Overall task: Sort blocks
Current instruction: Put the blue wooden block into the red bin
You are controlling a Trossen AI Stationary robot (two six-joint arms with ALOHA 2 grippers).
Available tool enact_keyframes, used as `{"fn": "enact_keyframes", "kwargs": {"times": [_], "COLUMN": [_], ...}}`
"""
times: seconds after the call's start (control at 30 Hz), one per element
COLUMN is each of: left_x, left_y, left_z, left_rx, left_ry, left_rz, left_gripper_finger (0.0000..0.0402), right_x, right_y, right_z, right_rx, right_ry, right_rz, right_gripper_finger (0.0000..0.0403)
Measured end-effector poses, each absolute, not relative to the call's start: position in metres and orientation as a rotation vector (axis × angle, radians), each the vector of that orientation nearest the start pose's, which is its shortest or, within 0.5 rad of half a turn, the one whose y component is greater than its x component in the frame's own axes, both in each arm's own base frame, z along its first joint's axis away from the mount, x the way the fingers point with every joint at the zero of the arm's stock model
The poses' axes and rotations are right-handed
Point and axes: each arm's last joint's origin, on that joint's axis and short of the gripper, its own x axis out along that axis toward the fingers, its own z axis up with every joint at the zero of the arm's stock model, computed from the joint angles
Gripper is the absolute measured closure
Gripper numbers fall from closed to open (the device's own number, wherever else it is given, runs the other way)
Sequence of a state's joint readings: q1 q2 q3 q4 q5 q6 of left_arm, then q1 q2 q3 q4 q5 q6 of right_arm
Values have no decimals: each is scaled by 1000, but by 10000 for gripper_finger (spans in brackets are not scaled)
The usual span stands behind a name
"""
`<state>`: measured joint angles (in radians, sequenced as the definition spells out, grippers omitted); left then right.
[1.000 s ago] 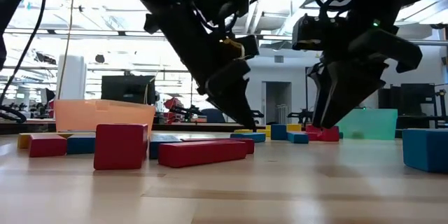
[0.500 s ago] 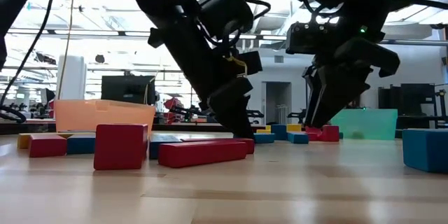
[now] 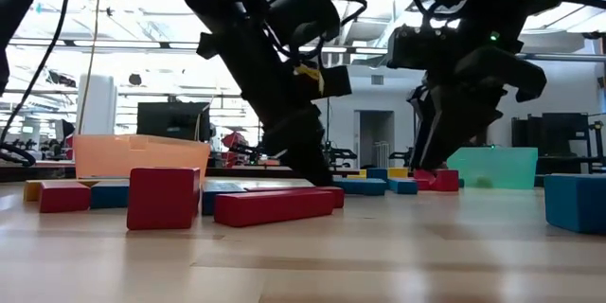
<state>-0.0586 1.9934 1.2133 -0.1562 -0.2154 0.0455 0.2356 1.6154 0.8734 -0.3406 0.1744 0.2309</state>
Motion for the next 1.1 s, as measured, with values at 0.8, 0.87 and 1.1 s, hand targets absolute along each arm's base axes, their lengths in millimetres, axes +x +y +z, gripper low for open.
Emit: {"fn": "enact_keyframes", "kwargs": {"times": [0.8, 0.87, 1.1], "left_x": [292, 272, 206], "left_y": [-58, -64, -82], "left_z": [273, 288, 317], "left_rx": [182, 158, 67], "left_ry": [1047, 1053, 1129], "left_rz": [-24, -69, -177], "left_gripper_finger": [303, 303, 303], "right_x": [309, 309, 309], "right_y": [65, 65, 65], "right_z": [173, 173, 173], "right_rx": [-118, -118, -117], "right_ry": [841, 841, 839], "right_rz": [-25, -25, -24], "right_gripper_finger": [235, 235, 235]}}
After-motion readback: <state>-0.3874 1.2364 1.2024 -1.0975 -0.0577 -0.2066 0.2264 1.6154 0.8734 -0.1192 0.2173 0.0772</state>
